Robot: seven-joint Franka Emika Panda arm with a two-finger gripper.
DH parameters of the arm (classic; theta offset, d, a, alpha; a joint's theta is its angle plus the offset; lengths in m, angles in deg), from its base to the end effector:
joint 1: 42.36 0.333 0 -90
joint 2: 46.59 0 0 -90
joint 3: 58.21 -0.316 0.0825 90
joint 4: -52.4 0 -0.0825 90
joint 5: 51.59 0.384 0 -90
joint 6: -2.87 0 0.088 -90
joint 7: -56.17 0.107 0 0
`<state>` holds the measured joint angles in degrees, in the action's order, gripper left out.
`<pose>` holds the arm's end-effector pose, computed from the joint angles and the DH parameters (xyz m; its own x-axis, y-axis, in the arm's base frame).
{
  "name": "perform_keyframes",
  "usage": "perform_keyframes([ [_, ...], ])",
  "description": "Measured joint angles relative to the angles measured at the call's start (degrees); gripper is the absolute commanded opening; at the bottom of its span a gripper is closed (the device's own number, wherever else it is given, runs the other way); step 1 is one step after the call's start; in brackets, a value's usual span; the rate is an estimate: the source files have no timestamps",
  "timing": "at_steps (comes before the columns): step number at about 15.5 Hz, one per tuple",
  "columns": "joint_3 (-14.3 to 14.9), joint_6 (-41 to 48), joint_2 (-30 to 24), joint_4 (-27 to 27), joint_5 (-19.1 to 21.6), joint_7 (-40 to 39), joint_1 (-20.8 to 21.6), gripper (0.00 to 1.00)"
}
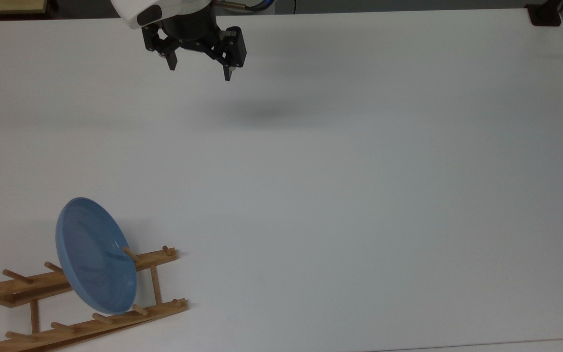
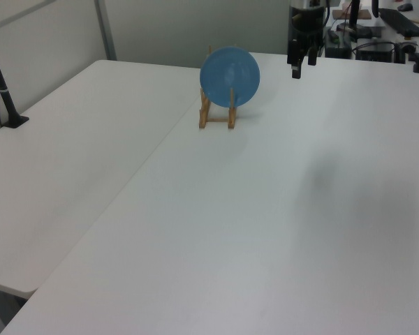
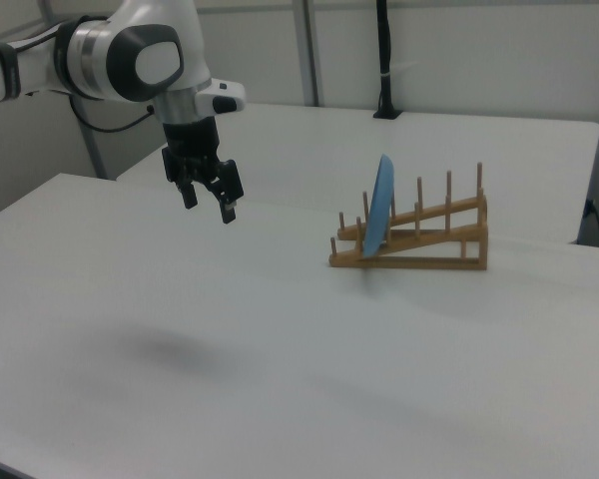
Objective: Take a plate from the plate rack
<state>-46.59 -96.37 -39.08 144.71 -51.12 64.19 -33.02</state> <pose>0.6017 -0.0166 0.5449 0.9839 -0.1786 -0.0048 -0.1785 -0.9838 0.0191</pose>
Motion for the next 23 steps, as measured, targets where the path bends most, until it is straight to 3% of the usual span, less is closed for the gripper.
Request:
perform_keyframes([
  [10,0.0,0.0,0.0,0.0,0.0,-1.1,0.0,1.0],
  [16,0.2,0.0,0.0,-0.1,0.0,-11.7,-0.6,1.0],
  [21,0.3,-4.0,-0.4,-1.8,-0.3,-14.1,-1.8,1.0],
  [23,0.3,-6.9,-0.5,-2.0,-2.5,-14.2,-1.8,0.99],
])
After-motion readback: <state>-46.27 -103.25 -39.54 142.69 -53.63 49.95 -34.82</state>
